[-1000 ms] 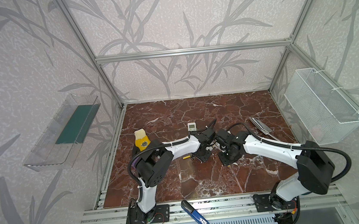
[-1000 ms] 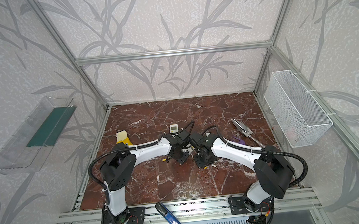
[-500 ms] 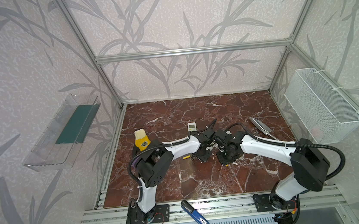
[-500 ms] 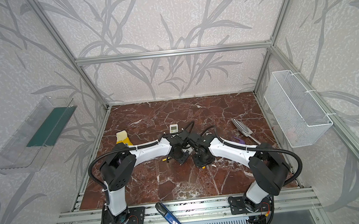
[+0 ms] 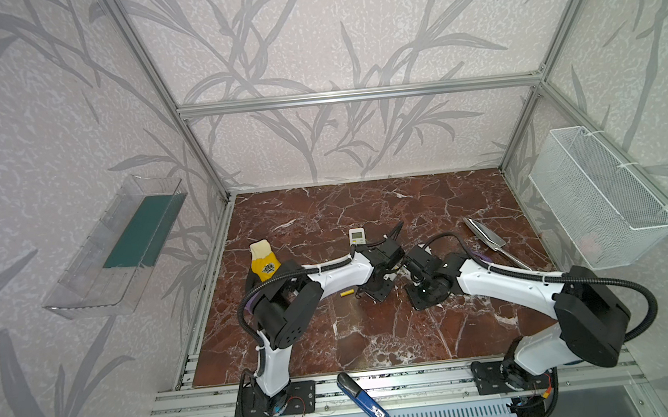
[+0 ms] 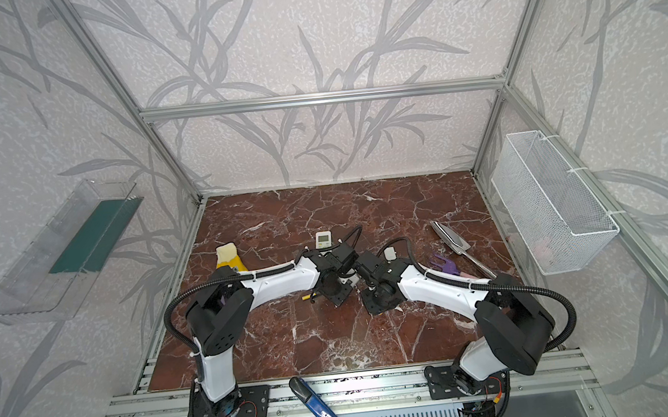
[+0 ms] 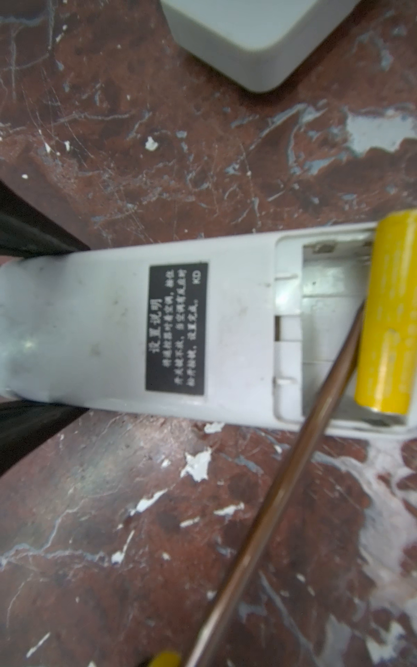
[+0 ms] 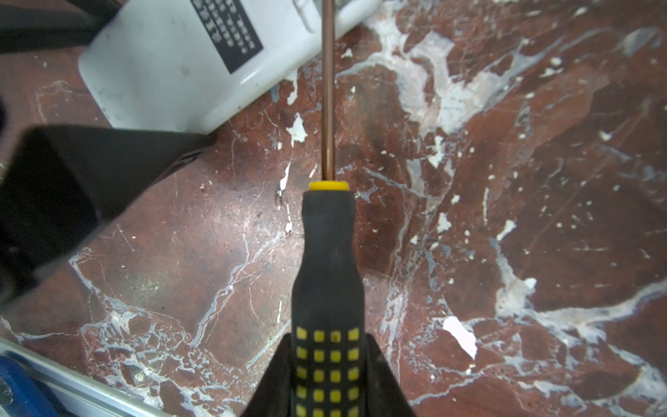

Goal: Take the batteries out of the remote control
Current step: 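Insert the screwdriver tip under the yellow battery with the right gripper and pry upward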

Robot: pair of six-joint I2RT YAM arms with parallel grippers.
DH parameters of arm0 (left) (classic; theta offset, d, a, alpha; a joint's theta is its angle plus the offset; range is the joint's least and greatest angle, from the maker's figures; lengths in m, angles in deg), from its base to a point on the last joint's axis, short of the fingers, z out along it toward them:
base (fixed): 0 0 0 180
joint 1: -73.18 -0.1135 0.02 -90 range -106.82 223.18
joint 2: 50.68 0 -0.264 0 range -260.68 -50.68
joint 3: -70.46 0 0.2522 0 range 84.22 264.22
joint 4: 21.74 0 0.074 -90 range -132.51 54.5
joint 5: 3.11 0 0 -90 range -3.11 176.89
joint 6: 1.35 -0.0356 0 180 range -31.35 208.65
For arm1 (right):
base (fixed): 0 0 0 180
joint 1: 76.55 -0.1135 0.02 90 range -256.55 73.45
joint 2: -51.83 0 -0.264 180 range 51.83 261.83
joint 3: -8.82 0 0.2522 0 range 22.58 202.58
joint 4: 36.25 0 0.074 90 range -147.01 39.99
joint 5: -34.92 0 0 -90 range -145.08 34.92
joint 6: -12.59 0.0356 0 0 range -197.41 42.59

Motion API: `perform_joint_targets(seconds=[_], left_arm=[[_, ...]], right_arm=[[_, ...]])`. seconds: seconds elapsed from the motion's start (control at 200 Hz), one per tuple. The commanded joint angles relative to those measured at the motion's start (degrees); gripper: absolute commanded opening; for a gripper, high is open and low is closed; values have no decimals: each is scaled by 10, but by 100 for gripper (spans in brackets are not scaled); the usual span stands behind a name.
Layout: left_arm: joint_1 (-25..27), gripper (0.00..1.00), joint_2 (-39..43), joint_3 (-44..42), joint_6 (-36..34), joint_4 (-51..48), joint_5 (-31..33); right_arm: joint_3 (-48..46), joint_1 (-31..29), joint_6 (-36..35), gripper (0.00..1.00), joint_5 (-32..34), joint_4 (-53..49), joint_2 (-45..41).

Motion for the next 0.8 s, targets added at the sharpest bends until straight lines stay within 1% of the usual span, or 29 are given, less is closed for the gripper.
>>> perform_joint_targets(seconds=[0.0, 0.435, 0.65, 0.795], left_arm=[[6, 41, -33, -15, -1, -25, 14], [6, 42, -37, -13, -6, -41, 22], [6, 42, -40, -14, -7, -41, 21], [6, 43, -40, -17, -7, -39, 23]], right_arm=[[-5, 1, 5, 0, 19, -8, -17], [-12, 2, 0, 0, 25, -10, -52], [-13, 2, -3, 0, 21, -9, -52], [-13, 8, -7, 0, 47, -8, -59]])
